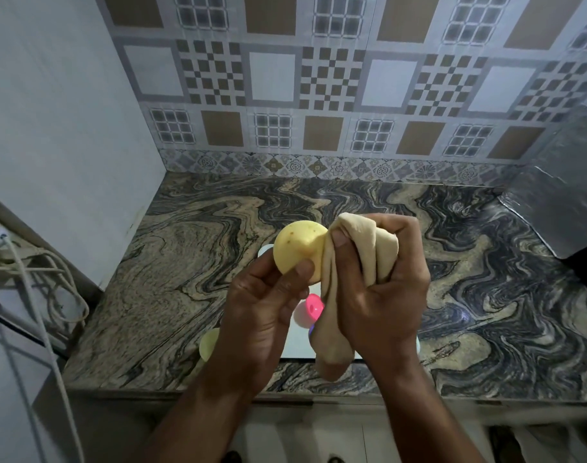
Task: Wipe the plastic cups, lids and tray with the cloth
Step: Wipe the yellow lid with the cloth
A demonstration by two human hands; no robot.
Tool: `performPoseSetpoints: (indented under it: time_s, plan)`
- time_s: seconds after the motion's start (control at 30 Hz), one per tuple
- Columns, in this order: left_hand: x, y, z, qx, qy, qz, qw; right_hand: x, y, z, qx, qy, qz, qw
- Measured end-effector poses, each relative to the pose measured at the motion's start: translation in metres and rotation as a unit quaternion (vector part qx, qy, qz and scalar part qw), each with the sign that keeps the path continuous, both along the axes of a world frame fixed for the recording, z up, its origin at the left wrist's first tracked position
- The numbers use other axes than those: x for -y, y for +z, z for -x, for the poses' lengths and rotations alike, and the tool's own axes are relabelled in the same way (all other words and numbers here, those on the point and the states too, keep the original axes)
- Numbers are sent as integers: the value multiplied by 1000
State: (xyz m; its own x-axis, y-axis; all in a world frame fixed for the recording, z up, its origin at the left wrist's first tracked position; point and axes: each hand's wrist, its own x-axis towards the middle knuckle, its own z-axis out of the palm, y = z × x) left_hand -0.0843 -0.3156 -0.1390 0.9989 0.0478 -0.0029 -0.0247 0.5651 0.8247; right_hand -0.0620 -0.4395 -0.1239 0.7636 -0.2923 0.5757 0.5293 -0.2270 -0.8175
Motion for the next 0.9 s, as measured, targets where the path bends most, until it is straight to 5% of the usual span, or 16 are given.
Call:
performPoseSetpoints:
  time_s: [0.13,0.43,0.9]
  plan:
    - [-7,4,-2,-22,13,21,999,14,-1,-2,12,-49,-2,999]
    - [-4,9,-4,8,-18,1,1000,4,6,11,37,8,58,998]
    - [-48,11,-16,81,-152,-186,967,12,12,-14,9,13,130,991]
